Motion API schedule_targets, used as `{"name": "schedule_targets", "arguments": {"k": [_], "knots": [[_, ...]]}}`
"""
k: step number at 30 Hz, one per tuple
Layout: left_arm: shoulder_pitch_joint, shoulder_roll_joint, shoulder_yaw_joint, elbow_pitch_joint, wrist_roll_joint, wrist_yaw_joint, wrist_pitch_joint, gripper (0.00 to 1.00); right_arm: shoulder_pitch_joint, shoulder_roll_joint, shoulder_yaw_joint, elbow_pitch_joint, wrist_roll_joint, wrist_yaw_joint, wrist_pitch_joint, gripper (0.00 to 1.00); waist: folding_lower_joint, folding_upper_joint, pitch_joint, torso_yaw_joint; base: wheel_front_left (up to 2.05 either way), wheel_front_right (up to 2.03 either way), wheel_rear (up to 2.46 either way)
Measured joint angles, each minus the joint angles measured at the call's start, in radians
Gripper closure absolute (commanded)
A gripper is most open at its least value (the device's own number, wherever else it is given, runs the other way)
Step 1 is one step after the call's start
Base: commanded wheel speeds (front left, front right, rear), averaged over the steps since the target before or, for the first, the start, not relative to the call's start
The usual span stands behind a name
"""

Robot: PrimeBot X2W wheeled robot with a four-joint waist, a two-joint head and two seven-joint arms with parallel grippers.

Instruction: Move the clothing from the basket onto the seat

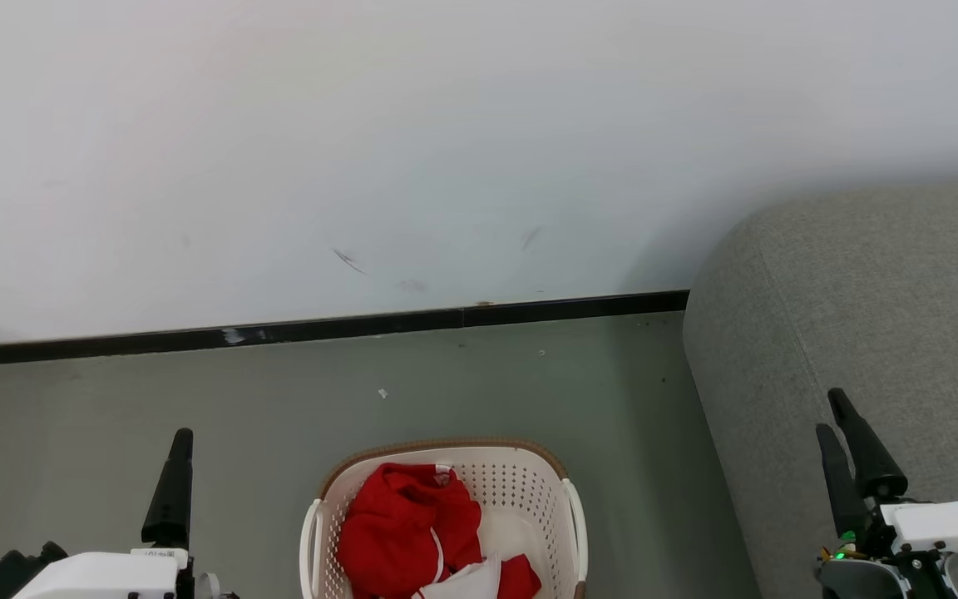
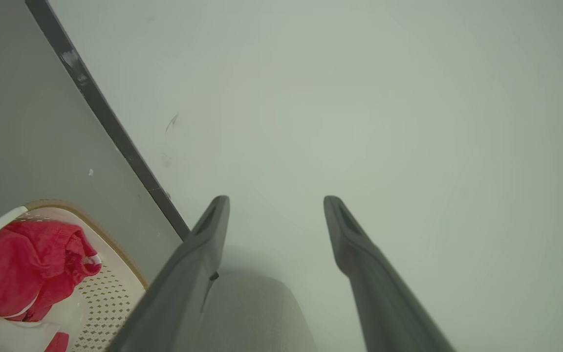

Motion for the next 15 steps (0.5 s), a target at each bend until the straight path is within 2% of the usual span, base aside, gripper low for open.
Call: {"name": "schedule_targets", "arguments": {"k": [8, 15], "knots": [[-0.001, 0.038, -0.034, -0.025, 0.105, -0.004, -0.035, 0.0, 0.0, -0.047, 0.014, -0.026, -0.152, 0.0, -0.025, 0.0, 0.0001, 0.0, 0.001, -0.002, 0.0, 0.0, 0.0], [-0.017, 0.083, -0.078, -0.04, 0.24, -0.009, -0.062, 0.0, 0.0, -0.071, 0.037, -0.042, -0.276, 0.0, -0.042, 0.0, -0.0027, 0.0, 0.003, -0.003, 0.0, 0.0, 0.0]]}}
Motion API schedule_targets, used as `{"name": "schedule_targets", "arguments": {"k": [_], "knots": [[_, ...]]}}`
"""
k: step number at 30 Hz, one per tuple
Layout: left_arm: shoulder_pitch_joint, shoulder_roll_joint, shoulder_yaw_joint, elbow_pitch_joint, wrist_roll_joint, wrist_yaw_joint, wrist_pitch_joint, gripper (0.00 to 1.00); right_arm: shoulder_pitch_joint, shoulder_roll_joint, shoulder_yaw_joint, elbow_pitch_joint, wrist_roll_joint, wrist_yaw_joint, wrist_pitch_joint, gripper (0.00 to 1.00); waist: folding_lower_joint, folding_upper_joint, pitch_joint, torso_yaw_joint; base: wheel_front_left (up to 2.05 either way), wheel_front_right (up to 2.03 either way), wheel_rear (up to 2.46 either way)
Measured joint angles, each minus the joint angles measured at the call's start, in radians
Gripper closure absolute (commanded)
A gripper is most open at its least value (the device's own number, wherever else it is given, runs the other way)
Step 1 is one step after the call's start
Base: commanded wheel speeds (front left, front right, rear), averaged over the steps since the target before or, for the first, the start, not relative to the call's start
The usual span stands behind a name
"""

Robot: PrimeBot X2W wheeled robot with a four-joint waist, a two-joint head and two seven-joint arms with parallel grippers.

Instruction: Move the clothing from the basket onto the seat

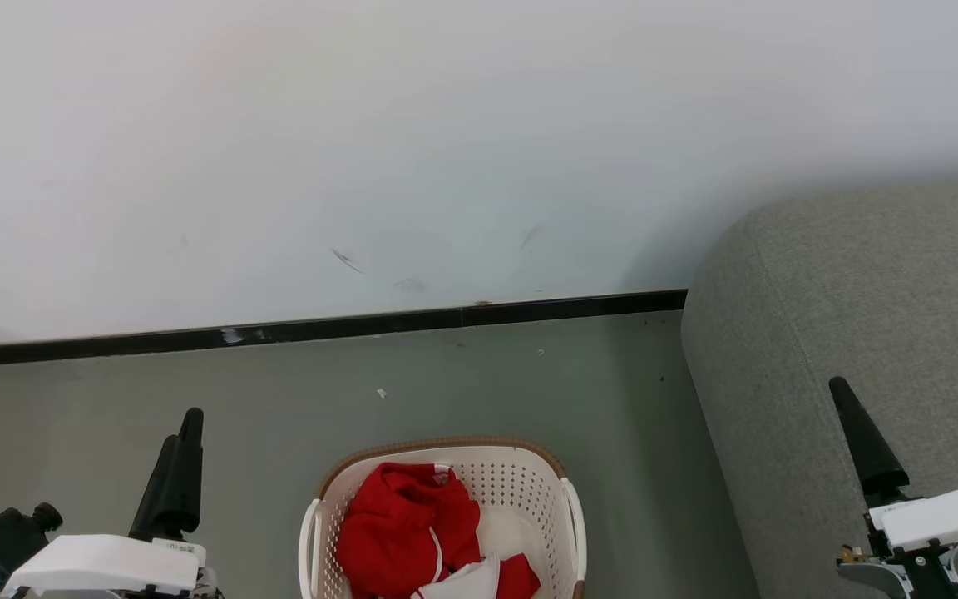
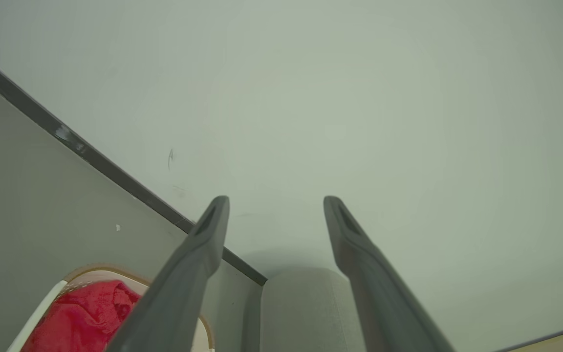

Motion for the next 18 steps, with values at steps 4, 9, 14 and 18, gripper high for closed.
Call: {"name": "schedule_targets", "arguments": {"k": [4, 9, 14, 18], "knots": [[-0.001, 0.015, -0.019, 0.0, 0.077, -0.003, -0.014, 0.0, 0.0, -0.03, 0.007, -0.001, -0.11, 0.0, -0.01, 0.0, -0.0018, 0.0, 0.002, -0.001, 0.0, 0.0, 0.0], [-0.001, 0.036, -0.043, 0.007, 0.178, -0.006, -0.032, 0.0, 0.0, -0.03, -0.013, 0.005, -0.233, 0.0, -0.02, 0.0, -0.0036, 0.0, 0.004, -0.002, 0.0, 0.0, 0.0], [-0.003, 0.058, -0.075, 0.009, 0.288, -0.001, -0.049, 0.0, -0.001, -0.033, -0.025, 0.002, -0.383, 0.001, -0.035, 0.0, -0.0046, 0.0, 0.007, -0.003, 0.0, 0.0, 0.0], [-0.011, 0.072, -0.083, 0.007, 0.384, 0.017, -0.062, 0.0, -0.014, -0.031, -0.026, -0.003, -0.481, 0.001, -0.042, 0.0, -0.0049, 0.0, 0.01, -0.003, 0.0, 0.0, 0.0]]}}
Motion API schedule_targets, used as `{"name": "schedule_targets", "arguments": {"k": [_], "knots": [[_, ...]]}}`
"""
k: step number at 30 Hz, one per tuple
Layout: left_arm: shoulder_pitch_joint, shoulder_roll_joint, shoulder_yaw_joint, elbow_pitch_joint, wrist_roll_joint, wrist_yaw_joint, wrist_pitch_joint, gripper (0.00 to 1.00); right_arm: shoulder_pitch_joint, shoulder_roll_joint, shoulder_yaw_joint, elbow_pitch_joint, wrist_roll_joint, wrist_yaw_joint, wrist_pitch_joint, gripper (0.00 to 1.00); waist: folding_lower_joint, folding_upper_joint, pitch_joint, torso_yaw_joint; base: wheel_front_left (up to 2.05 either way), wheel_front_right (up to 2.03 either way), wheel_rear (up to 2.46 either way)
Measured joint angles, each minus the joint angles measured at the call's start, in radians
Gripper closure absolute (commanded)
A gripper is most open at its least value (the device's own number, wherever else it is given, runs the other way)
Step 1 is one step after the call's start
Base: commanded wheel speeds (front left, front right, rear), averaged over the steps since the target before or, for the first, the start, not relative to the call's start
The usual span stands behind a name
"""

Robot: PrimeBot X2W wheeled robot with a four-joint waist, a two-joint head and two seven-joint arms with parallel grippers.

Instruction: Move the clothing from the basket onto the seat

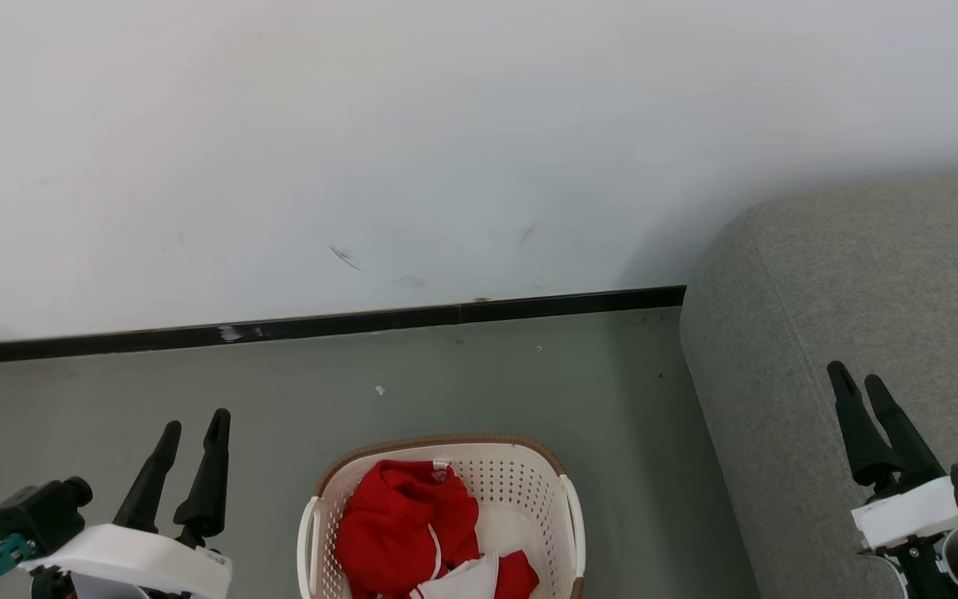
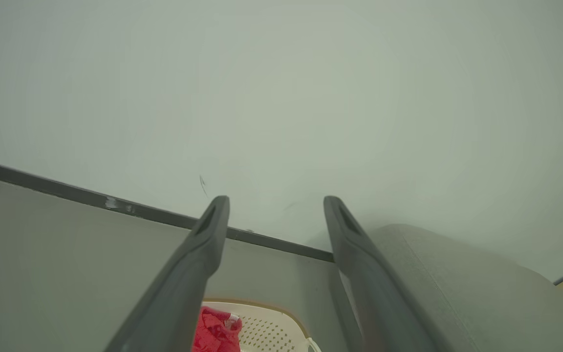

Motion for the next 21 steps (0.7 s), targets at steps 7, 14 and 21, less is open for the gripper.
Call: {"name": "schedule_targets", "arguments": {"k": [7, 14, 21], "knots": [[-0.017, -0.004, -0.022, -0.002, 0.12, 0.025, -0.027, 0.0, -0.008, 0.028, -0.007, -0.021, -0.159, 0.0, -0.019, 0.0, -0.0003, 0.0, 0.007, -0.001, 0.0, 0.0, 0.0], [-0.03, -0.005, -0.041, -0.002, 0.218, 0.033, -0.053, 0.0, -0.009, 0.041, -0.018, -0.02, -0.287, 0.0, -0.037, 0.0, -0.0004, 0.0, 0.013, -0.002, 0.0, 0.0, 0.0], [-0.033, -0.007, -0.059, -0.001, 0.309, 0.033, -0.077, 0.0, -0.023, 0.072, -0.032, -0.021, -0.408, 0.0, -0.053, 0.0, -0.0004, 0.0, 0.015, -0.003, 0.0, 0.0, 0.0]]}}
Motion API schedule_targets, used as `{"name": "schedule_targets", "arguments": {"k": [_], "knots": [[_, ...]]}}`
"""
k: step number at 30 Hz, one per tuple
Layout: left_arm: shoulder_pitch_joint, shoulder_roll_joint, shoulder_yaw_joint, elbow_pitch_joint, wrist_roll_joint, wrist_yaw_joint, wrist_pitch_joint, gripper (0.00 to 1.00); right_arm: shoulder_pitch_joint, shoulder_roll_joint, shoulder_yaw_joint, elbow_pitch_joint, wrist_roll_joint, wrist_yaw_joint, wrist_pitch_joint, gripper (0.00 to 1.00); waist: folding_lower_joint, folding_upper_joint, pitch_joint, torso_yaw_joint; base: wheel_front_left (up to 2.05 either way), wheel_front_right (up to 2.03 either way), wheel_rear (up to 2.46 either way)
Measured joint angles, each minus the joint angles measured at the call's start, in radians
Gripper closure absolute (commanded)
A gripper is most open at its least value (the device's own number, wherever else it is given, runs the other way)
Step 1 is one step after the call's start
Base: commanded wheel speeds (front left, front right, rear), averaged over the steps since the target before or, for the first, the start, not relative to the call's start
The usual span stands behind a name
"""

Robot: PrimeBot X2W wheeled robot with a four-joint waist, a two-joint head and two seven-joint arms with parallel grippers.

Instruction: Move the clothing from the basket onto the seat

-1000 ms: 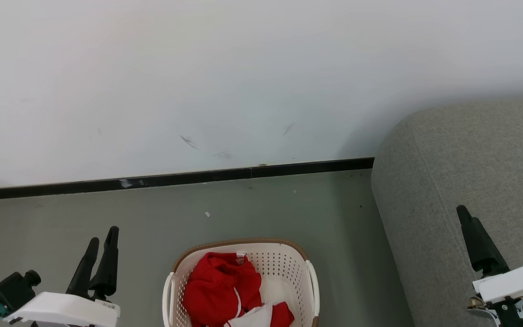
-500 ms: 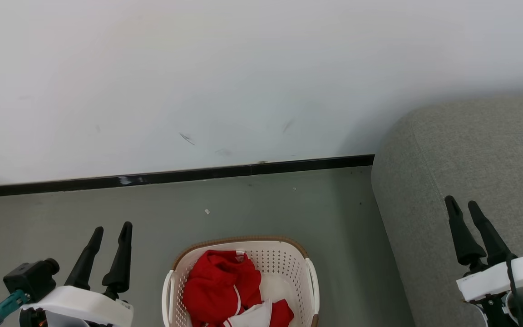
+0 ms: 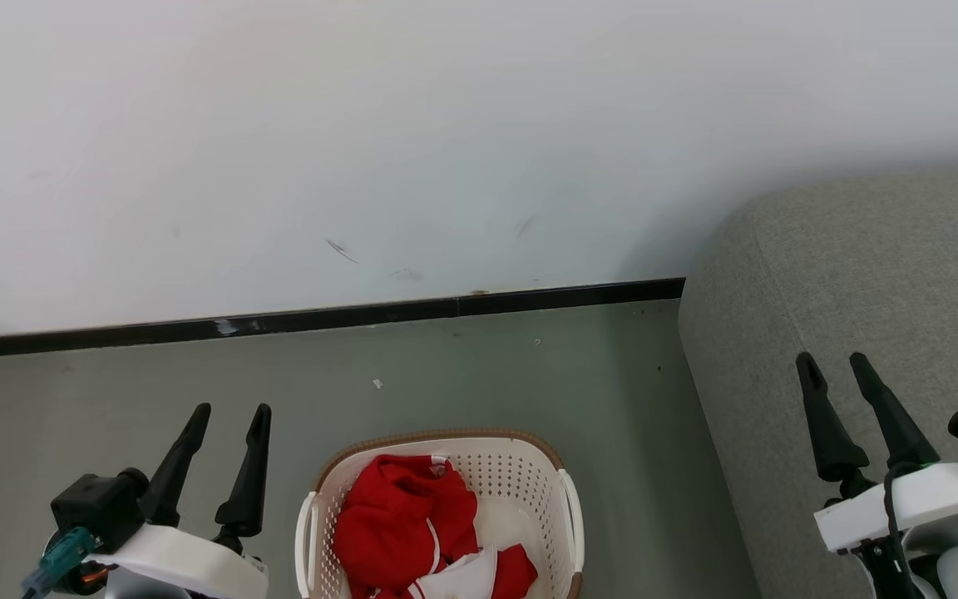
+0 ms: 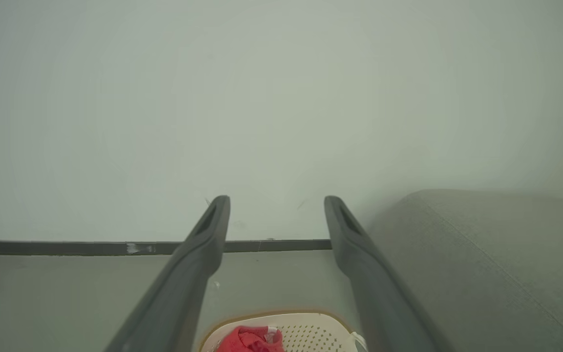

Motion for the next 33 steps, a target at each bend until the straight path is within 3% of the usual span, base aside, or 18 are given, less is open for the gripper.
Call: {"name": "schedule_targets", "arguments": {"k": [13, 33], "knots": [[-0.023, -0.002, -0.007, 0.001, 0.148, 0.004, -0.038, 0.0, -0.002, 0.018, -0.016, 0.0, -0.194, 0.0, -0.029, 0.0, -0.0001, 0.0, 0.002, 0.001, 0.0, 0.0, 0.0], [-0.023, -0.035, 0.04, 0.016, 0.157, 0.003, -0.04, 0.0, -0.004, 0.046, -0.021, 0.0, -0.2, 0.0, -0.03, 0.0, -0.0002, 0.0, 0.007, -0.003, 0.0, 0.0, 0.0]]}}
